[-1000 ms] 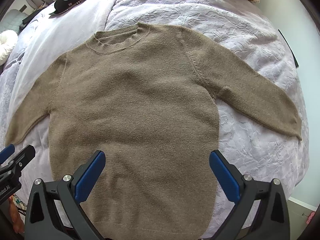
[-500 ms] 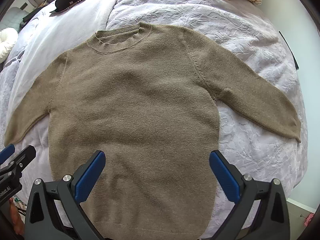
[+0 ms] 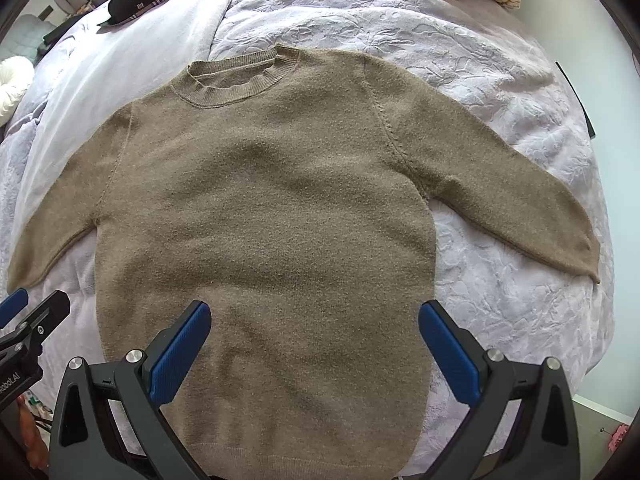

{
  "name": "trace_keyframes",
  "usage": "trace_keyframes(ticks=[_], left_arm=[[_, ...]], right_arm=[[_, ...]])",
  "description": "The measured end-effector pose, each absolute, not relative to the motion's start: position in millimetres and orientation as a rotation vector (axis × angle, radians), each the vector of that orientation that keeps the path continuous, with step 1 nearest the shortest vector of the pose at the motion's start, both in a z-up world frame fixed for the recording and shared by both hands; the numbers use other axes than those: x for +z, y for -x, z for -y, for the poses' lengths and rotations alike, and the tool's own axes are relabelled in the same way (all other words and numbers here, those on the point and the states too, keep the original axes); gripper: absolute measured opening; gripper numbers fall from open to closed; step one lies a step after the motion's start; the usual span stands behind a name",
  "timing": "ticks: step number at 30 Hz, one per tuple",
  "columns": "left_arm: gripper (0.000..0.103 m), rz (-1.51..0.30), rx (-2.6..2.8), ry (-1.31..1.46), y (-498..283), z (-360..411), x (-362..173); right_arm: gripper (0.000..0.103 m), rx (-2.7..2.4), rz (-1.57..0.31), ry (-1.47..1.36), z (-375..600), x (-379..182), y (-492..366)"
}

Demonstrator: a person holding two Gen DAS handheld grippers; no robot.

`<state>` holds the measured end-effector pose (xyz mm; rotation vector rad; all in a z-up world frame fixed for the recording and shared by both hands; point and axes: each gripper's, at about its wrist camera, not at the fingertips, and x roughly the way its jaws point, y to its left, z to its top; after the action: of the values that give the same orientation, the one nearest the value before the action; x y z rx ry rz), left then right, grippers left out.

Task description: Fold small clothes

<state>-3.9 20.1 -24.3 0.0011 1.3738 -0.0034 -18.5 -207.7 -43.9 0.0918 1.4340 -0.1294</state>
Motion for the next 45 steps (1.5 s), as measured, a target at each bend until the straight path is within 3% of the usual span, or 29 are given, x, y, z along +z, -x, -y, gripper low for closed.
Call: trace_keyframes(ticks=[45], left_arm=[[0.103, -1.410, -0.002, -0.023, -5.5, -21.1, -43.0]], right_arm=[[0.103, -0.157, -1.424, -0.001, 200.4, -49.4, 3.4]])
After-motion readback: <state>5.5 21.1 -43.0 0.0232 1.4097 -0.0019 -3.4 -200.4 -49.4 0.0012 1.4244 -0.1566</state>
